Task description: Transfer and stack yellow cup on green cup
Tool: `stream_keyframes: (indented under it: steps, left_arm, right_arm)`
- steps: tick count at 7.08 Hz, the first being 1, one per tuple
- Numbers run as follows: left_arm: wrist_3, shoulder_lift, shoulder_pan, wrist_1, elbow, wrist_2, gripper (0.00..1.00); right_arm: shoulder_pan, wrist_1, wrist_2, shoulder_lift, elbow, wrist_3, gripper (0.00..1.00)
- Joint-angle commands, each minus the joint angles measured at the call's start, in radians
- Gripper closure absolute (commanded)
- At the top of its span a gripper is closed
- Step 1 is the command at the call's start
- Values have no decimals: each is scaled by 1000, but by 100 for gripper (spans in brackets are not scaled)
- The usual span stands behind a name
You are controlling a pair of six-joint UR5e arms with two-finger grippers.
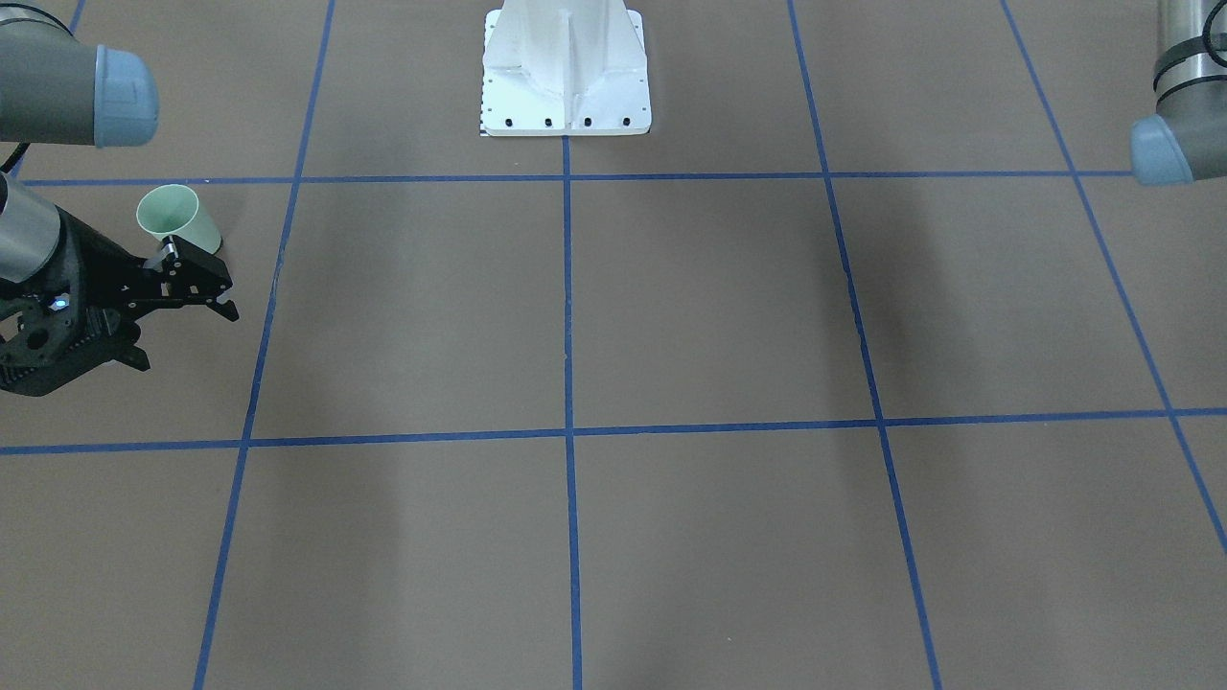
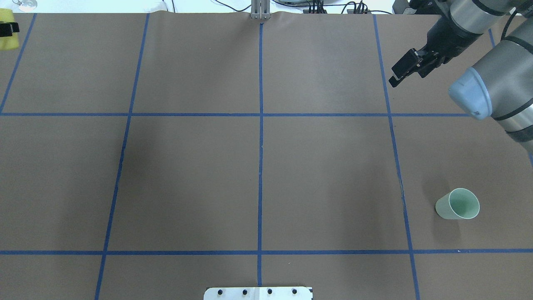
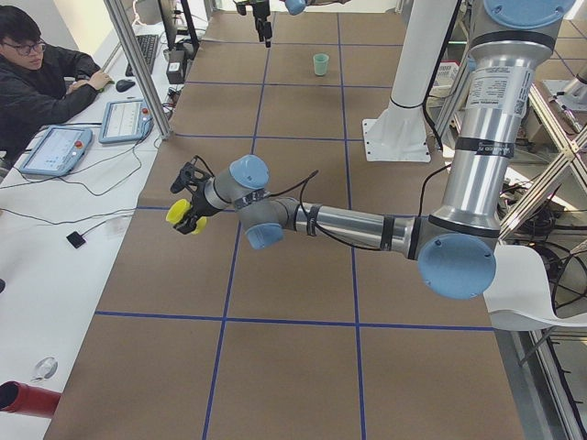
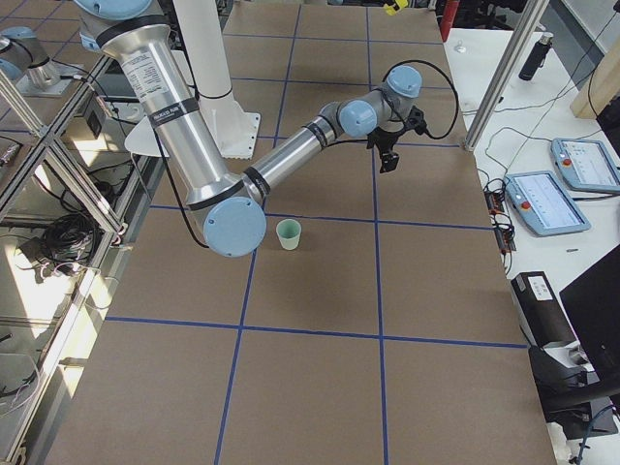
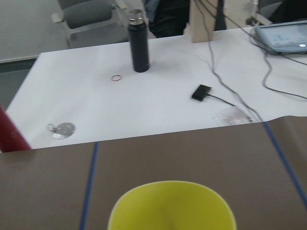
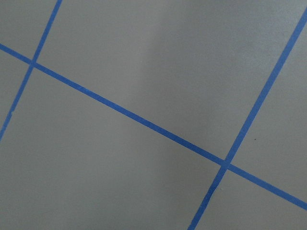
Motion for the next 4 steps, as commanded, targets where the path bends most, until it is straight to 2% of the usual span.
stream_keyframes:
  steps: [1,3,4]
  left_arm:
    - [-5,-33,185,-81,-92,-24,100]
    - [-4,-49,299,-82,-137,-23,100]
    - [-4,-97,362,-84,-139,-21,100]
  right_arm:
    - [-19,0,12,68,-3,174,1]
    - [-57,32,12,116,-57,233,1]
    - [-89,158,11,139,-143,320,1]
